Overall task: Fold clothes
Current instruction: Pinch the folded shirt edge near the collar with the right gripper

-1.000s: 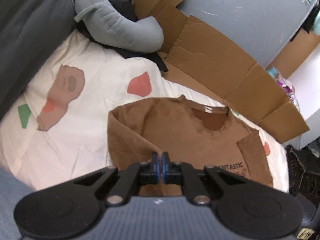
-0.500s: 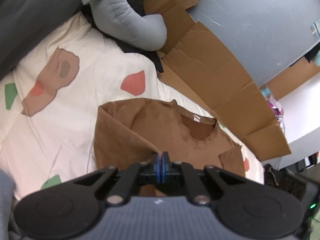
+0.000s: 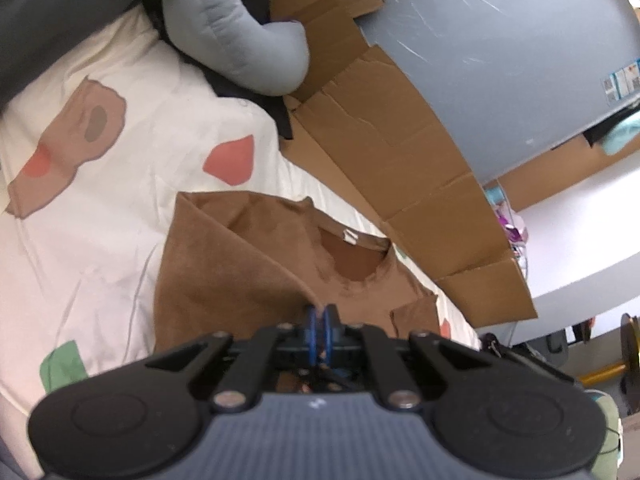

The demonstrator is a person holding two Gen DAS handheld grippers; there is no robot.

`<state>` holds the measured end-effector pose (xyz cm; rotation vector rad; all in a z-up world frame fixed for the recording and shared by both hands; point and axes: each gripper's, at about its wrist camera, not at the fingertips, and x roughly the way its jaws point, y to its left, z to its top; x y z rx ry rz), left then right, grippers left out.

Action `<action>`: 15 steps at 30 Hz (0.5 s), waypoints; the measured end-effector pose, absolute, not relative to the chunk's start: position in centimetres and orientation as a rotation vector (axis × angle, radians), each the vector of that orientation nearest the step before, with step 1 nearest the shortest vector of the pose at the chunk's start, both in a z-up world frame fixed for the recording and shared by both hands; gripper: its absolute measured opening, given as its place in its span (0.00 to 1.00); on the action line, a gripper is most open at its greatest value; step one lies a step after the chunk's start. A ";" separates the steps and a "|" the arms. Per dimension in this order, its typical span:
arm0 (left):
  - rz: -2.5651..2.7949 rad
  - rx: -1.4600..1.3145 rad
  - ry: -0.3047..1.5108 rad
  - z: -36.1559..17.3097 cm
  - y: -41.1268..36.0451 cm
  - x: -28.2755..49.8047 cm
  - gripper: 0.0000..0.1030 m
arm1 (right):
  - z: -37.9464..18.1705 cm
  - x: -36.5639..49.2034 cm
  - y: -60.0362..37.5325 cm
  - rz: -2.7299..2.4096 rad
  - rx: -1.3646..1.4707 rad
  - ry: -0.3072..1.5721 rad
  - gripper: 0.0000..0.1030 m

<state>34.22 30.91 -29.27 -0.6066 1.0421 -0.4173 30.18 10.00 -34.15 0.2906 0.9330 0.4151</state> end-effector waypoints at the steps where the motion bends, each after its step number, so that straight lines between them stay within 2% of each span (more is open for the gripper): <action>1: -0.397 -0.602 1.035 -29.3 31.1 34.2 0.12 | -34.2 30.3 9.7 0.404 0.294 0.937 0.02; 4: -0.334 -0.602 1.010 -29.3 32.1 34.2 0.28 | -34.9 30.7 8.5 0.380 0.318 0.957 0.02; 15: -0.166 -0.512 1.012 -30.1 35.2 35.4 0.29 | -36.1 31.4 6.7 0.339 0.366 0.996 0.02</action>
